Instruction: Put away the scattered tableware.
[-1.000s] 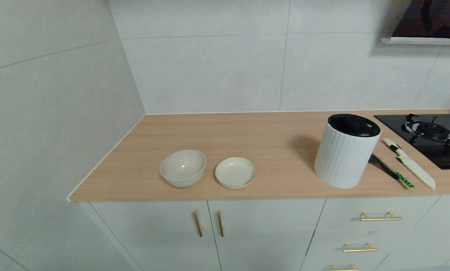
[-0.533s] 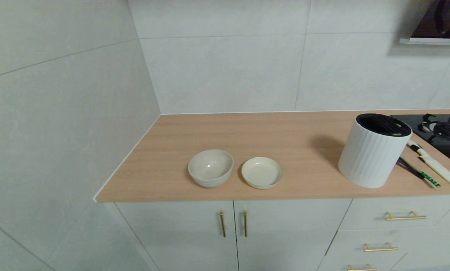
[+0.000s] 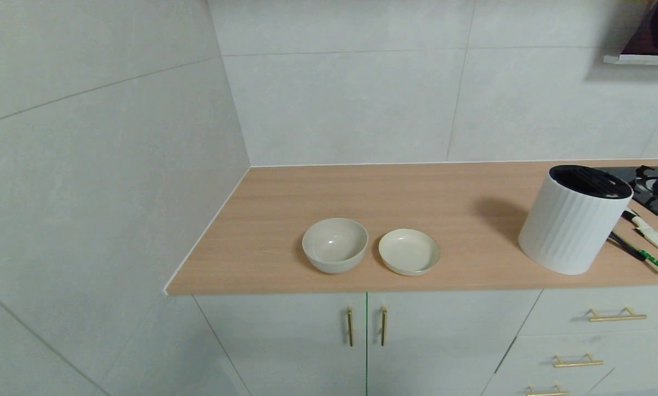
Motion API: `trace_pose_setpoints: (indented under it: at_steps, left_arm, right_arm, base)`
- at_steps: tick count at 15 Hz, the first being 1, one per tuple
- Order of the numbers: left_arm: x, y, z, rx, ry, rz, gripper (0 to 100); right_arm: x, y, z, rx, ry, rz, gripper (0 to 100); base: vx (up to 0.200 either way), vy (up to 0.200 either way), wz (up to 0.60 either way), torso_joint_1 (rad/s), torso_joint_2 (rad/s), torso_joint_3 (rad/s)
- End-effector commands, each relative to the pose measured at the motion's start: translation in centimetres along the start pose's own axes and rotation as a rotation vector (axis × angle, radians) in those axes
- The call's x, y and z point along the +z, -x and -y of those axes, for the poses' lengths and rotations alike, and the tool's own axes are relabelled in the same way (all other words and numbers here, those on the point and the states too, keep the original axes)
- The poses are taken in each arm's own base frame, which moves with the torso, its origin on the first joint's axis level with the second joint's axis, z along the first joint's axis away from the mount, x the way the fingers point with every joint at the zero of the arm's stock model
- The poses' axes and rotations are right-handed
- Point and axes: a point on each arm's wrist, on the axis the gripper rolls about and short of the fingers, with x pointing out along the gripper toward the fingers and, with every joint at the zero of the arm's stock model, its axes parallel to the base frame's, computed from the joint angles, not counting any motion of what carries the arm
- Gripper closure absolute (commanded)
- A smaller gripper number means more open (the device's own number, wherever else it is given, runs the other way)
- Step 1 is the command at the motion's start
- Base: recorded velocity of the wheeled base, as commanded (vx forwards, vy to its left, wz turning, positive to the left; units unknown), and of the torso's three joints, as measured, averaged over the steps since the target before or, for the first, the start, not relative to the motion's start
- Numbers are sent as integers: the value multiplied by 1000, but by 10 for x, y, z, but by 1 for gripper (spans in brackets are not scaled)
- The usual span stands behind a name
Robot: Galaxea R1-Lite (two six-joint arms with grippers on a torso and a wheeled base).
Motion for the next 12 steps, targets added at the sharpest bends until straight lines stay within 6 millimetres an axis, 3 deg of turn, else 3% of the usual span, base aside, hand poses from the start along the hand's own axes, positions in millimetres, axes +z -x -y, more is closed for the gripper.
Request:
trace_pose_setpoints:
  at_steps: [1, 9, 12]
  left_arm:
    - [0, 0, 0, 0, 1, -2, 0]
    - [0, 0, 0, 0, 1, -2, 0]
    - [0, 0, 0, 0, 1, -2, 0]
  right_arm:
    - [0, 0, 0, -1, 0, -1, 0]
    - [0, 0, 0, -1, -1, -1, 0]
    - [0, 0, 0, 0, -1, -1, 0]
  base:
    - [0, 0, 0, 0, 0, 0]
    - [0, 0, 0, 0, 0, 0]
    - [0, 0, 0, -165, 373, 199]
